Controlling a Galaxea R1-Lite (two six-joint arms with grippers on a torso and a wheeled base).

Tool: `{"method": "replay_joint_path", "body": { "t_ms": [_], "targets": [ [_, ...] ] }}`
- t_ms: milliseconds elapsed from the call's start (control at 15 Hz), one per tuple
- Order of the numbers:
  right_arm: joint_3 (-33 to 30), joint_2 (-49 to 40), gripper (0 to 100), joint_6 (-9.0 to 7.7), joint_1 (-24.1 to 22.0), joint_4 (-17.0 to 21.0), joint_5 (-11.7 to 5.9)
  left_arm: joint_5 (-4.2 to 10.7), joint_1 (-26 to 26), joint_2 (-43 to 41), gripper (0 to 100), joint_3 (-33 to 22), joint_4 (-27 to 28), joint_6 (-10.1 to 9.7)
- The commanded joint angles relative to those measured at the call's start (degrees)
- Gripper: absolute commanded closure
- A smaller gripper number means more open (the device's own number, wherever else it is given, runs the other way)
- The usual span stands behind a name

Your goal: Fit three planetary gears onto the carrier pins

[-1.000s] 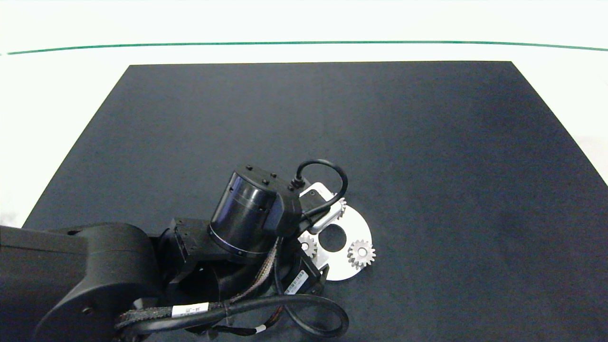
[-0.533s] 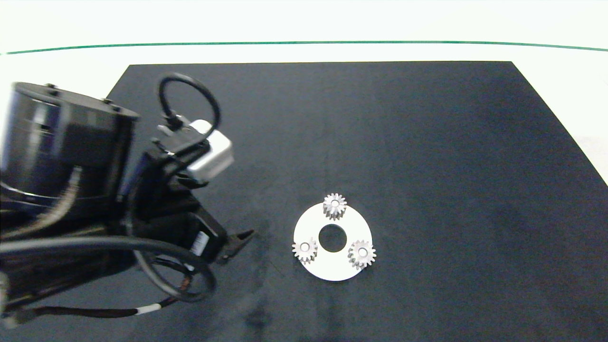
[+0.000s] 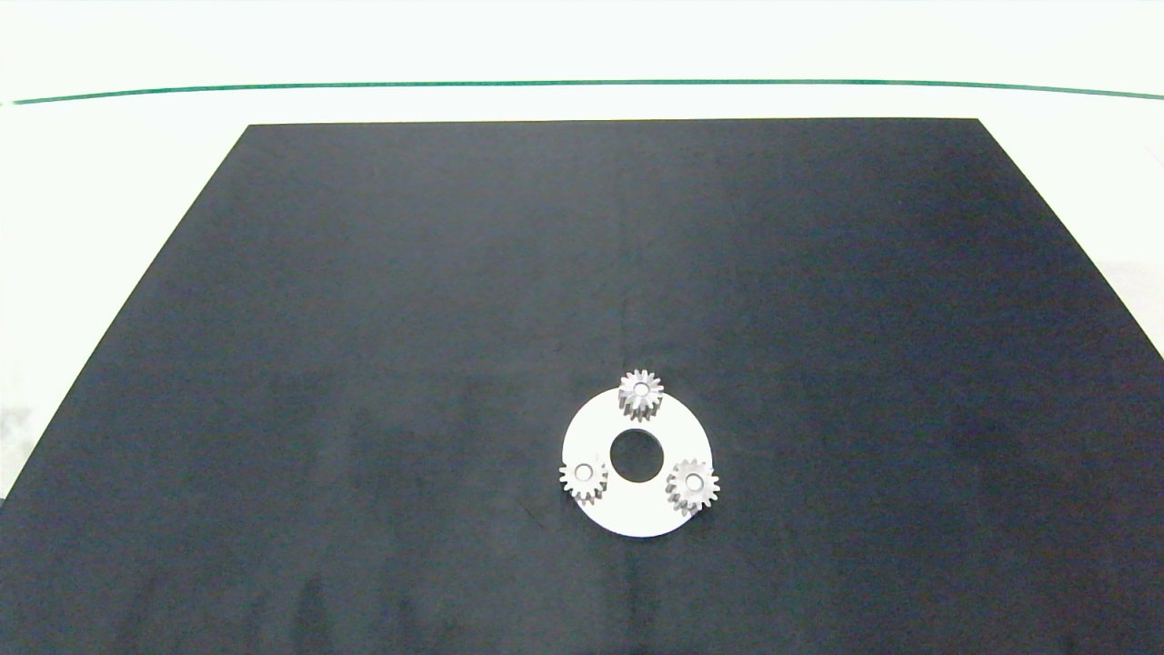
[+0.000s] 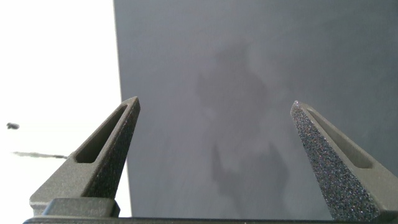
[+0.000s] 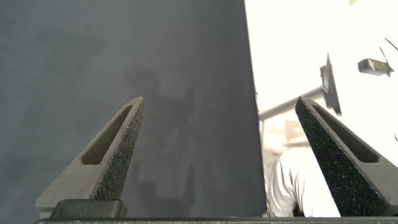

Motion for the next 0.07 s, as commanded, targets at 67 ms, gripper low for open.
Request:
{"method": "replay_joint_path", "body": {
  "t_ms": [67],
  "targets": [
    [6.82,-10.62,0,-0.12,-3.56,0.51,-0.14,0.22,6.69,-25.50,0,10.61,5.24,-0.47]
  ]
}}
